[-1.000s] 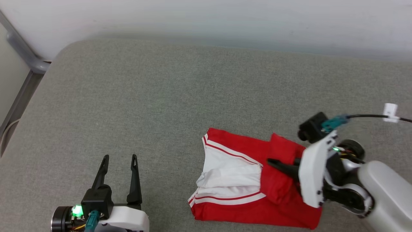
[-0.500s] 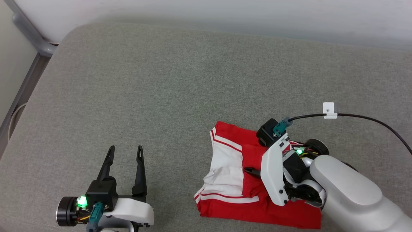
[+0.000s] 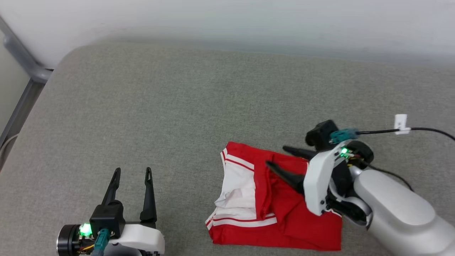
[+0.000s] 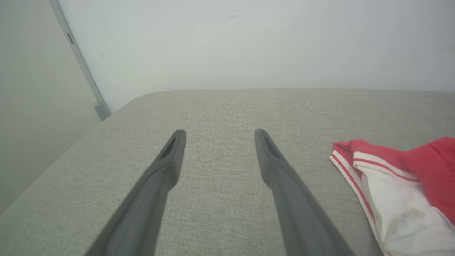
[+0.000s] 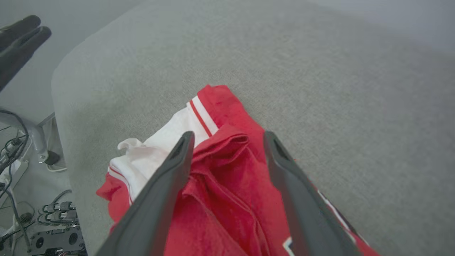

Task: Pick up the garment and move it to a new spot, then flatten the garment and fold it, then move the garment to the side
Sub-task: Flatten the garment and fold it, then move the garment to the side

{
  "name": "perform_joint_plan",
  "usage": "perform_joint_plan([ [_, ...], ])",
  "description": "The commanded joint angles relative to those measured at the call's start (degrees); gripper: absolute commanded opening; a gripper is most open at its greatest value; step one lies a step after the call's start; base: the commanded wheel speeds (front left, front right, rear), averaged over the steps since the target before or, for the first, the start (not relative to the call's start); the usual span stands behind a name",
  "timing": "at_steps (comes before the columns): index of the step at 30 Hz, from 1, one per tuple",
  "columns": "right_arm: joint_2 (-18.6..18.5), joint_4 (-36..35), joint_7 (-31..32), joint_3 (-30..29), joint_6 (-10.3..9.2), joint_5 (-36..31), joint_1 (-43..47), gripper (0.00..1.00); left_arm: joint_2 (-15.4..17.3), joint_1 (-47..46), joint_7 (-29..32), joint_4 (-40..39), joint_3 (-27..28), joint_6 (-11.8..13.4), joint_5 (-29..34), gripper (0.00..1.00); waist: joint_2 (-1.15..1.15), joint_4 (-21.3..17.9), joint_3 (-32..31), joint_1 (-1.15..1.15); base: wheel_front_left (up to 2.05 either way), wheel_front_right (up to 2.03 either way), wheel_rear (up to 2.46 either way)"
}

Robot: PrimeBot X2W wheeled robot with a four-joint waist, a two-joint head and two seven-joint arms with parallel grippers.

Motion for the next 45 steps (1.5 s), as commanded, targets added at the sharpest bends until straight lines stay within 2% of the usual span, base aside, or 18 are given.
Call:
perform_joint_plan([
  [1,-1.2,-1.0,-3.1,-1.4,-0.05,-1.1,0.3,1.0,0.2,0.8,-0.4,-0.2,0.3,0.0,0.4,1.0,0.0,-1.2,-1.2,0.0,0.0,0.0,0.0],
  [7,-3.4,-2.6,-13.1,-8.2,-0.05,-6.9,3.0,1.0,0.4,2.3,-0.3,-0.5,0.9,0.0,0.6,1.0,0.0,-3.0,-3.2,0.0,0.0,0.0,0.0],
  [12,-3.2,-2.6,-20.4,-17.3,-0.05,-14.5,8.0,1.0,0.6,3.3,-0.3,-0.8,1.3,-0.2,0.7,1.0,0.0,-4.1,-4.7,0.0,0.0,0.0,0.0],
  [19,0.9,-5.4,-26.0,-33.7,-0.05,-26.7,18.1,1.0,0.8,4.9,-0.3,-1.5,1.9,-0.1,0.6,1.0,0.0,-5.6,-6.6,0.0,0.0,0.0,0.0],
  [24,7.0,-12.0,-26.9,-46.2,-0.05,-35.5,27.6,1.0,0.9,6.0,-0.3,-1.9,1.8,-0.4,0.7,1.0,0.0,-6.4,-7.9,0.0,0.0,0.0,0.0],
  [28,11.2,-17.3,-27.0,-51.7,-0.05,-38.0,33.6,1.0,1.0,6.5,-0.3,-1.9,1.5,-0.7,0.9,1.0,0.0,-6.5,-8.6,0.0,0.0,0.0,0.0],
  [35,15.9,-24.8,-27.0,-55.6,-0.05,-41.5,41.7,1.0,1.3,7.0,-0.3,-1.8,1.3,-1.2,0.8,1.0,0.0,-6.8,-9.2,0.0,0.0,0.0,0.0],
  [45,18.6,-26.4,-27.0,-56.2,-0.05,-42.8,46.7,1.0,1.4,7.9,-0.3,-1.7,0.7,-1.4,1.0,1.0,0.0,-6.8,-9.8,0.0,0.0,0.0,0.0],
])
